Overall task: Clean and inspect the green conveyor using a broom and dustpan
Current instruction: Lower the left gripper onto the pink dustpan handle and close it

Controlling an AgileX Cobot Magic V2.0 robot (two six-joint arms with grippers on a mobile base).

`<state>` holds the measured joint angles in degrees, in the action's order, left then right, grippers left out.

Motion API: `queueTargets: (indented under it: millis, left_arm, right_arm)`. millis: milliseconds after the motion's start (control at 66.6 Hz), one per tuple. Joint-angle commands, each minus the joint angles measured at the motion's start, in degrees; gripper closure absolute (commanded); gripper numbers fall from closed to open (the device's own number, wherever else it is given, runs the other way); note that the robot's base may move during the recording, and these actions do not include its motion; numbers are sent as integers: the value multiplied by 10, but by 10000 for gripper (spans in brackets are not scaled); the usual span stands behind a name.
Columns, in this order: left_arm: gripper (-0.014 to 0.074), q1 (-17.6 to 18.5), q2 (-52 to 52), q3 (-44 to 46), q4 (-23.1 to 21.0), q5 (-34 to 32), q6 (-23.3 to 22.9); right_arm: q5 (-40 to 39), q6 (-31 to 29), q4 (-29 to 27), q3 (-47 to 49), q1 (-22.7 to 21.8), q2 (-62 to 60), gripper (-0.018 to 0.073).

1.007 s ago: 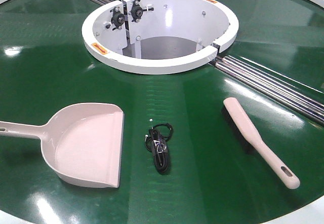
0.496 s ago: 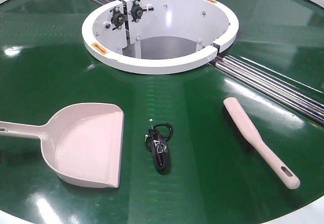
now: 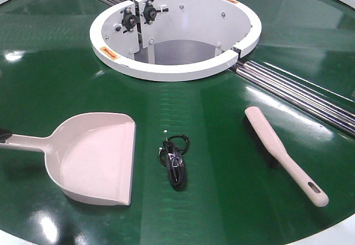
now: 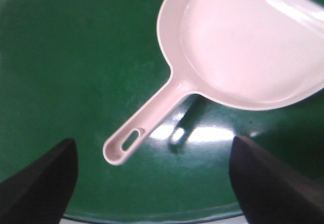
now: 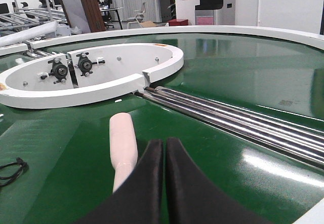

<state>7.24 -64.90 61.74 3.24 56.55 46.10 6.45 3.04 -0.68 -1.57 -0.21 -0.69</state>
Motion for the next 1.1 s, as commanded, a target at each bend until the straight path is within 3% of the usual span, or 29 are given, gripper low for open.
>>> queueTargets:
  millis: [0, 135, 361, 766, 1082]
  left_arm:
    - [32, -2, -32, 25, -5, -24, 56]
    - [32, -2, -91, 25, 23, -20, 83]
    - [32, -2, -155, 25, 140, -28, 99]
    - [32, -2, -247, 31, 150, -76, 179]
    - [32, -2, -296, 35, 149, -118, 215]
  right_arm:
    - [-40, -2, 1, -2, -2, -6, 568]
    - [-40, -2, 1, -2, -2, -6, 568]
    - [-40, -2, 1, -2, -2, -6, 568]
    - [-40, -2, 1, -2, -2, -6, 568]
    - [-40, -2, 1, -2, -3, -6, 568]
